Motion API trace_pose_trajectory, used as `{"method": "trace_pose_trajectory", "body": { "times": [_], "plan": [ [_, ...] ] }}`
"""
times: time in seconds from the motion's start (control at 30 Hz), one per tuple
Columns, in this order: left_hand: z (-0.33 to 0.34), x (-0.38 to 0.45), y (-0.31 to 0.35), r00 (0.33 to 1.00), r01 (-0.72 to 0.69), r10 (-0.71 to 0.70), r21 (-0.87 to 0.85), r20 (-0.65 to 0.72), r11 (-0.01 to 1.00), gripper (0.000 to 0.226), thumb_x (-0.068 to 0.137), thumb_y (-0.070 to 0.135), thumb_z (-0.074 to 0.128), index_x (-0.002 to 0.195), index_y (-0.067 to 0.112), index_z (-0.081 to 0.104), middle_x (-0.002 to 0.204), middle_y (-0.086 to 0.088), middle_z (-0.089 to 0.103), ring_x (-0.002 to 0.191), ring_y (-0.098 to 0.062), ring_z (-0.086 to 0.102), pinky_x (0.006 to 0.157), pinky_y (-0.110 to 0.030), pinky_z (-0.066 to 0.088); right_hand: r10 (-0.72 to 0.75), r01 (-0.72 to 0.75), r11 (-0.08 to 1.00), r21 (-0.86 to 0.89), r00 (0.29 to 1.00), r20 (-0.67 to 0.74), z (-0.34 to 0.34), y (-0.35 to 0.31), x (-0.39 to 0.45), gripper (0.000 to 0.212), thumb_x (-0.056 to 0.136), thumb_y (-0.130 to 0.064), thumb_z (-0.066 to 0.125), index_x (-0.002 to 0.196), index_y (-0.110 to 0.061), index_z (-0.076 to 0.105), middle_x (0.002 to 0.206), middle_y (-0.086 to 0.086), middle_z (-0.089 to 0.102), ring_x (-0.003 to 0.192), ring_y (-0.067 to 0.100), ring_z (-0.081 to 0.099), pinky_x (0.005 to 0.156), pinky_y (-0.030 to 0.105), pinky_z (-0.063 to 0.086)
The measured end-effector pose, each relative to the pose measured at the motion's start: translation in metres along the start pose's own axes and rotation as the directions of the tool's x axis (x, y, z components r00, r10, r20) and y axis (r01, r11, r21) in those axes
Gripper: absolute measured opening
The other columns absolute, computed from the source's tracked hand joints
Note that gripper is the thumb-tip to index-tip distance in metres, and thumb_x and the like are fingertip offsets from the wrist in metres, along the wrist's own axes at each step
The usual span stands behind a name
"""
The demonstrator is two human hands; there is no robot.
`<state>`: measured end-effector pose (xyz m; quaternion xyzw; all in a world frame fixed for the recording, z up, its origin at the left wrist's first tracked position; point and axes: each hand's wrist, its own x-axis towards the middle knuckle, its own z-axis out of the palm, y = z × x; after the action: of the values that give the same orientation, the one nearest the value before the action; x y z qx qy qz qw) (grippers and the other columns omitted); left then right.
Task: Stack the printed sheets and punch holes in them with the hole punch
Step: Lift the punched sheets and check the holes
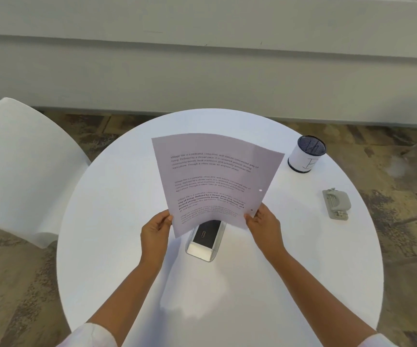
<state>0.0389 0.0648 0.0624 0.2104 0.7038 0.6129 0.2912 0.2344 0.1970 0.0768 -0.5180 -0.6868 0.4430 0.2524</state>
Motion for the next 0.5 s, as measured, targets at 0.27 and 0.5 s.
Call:
{"method": "trace_pose_trajectory", "body": {
  "times": [0.27, 0.5],
  "plan": [
    [0.002, 0.007, -0.02, 0.992, 0.085, -0.097, 0.142, 0.085, 0.986, 0.021, 0.095, 0.012, 0.045, 0.094, 0.026, 0.061, 0.094, -0.001, 0.066, 0.085, -0.019, 0.06, 0.081, -0.029, 0.048, 0.014, -0.001, 0.995, -0.101, 0.992, 0.125, 0.009, 0.009, -0.001, 0.033, 0.096, -0.023, 0.045, 0.127, -0.014, 0.044, 0.11, -0.002, 0.055, 0.095, 0.015, 0.055, 0.078, 0.021, 0.045],
    [-0.007, 0.022, -0.026, 0.989, 0.13, -0.138, 0.149, 0.045, 0.98, 0.02, 0.095, 0.011, 0.044, 0.096, 0.013, 0.064, 0.095, -0.008, 0.067, 0.083, -0.025, 0.06, 0.082, -0.035, 0.049, 0.051, -0.041, 0.993, -0.11, 0.994, 0.094, 0.025, 0.001, 0.016, 0.04, 0.095, -0.018, 0.045, 0.132, -0.017, 0.03, 0.121, 0.005, 0.055, 0.102, 0.024, 0.057, 0.083, 0.032, 0.05]
  ]
}}
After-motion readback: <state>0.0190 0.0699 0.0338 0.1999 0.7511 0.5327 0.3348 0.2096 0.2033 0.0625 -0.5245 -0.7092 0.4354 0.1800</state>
